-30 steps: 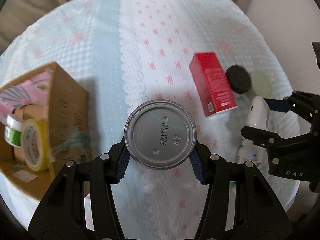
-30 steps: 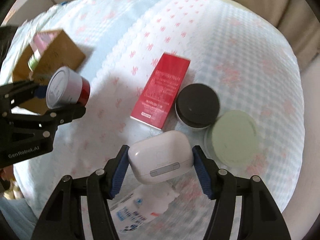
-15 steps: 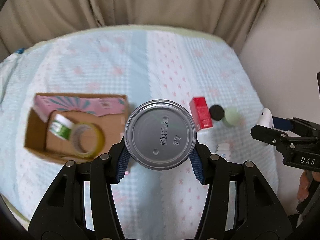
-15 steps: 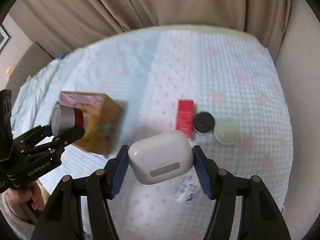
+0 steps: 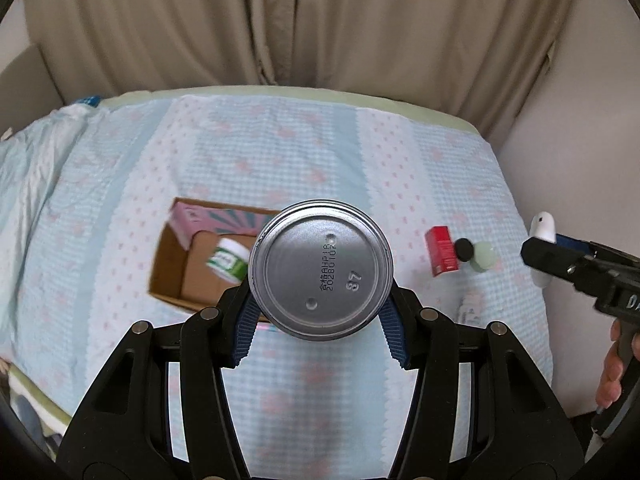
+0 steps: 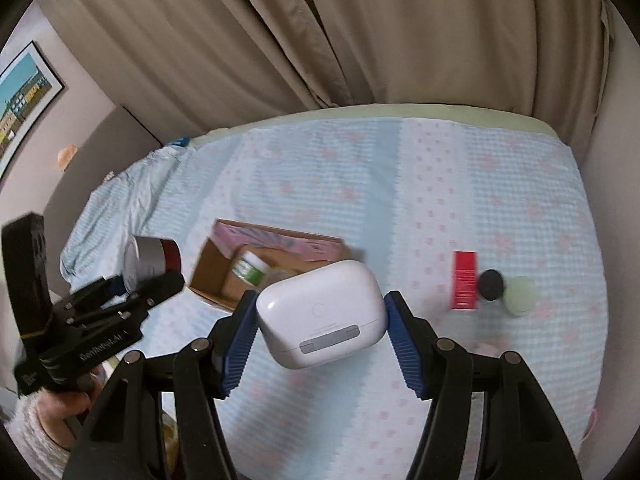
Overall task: Organize rigid objects
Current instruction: 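Carry the tin and earbud case into the box and release both, then withdraw both tools and move toward the red box and pill bottle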
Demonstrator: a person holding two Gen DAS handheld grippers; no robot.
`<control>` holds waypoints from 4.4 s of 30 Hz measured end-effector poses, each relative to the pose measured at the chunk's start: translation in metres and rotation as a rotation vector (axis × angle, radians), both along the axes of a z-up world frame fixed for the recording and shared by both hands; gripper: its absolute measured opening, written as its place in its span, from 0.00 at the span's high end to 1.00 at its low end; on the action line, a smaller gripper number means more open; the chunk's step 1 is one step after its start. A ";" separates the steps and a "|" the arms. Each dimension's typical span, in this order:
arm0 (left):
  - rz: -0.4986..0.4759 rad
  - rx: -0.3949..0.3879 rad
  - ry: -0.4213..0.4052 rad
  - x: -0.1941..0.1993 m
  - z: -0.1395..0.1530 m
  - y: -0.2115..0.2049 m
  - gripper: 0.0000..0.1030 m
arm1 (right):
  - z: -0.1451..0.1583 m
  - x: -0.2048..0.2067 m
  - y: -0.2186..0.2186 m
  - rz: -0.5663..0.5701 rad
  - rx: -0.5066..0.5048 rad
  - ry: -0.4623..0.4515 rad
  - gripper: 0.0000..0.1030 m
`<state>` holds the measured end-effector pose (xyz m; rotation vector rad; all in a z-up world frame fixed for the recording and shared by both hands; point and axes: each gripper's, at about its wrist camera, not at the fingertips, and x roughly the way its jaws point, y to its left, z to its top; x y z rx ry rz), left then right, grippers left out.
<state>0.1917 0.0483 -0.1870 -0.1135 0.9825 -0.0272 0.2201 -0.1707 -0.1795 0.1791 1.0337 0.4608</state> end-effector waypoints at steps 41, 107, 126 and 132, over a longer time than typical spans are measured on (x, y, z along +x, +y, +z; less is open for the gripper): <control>-0.337 0.043 0.444 0.180 -0.217 0.172 0.52 | -0.231 0.085 0.218 -0.242 -0.176 0.377 0.43; -0.226 0.036 0.047 -0.033 -0.007 0.118 0.00 | -0.015 -0.121 0.098 -0.462 -0.304 0.100 0.00; -0.120 0.066 0.040 -0.020 -0.020 -0.082 0.00 | -0.063 -0.105 -0.109 -0.360 -0.304 0.175 0.00; -0.291 0.062 0.074 0.014 -0.035 -0.141 0.00 | -0.086 -0.090 -0.133 -0.372 -0.265 0.220 0.00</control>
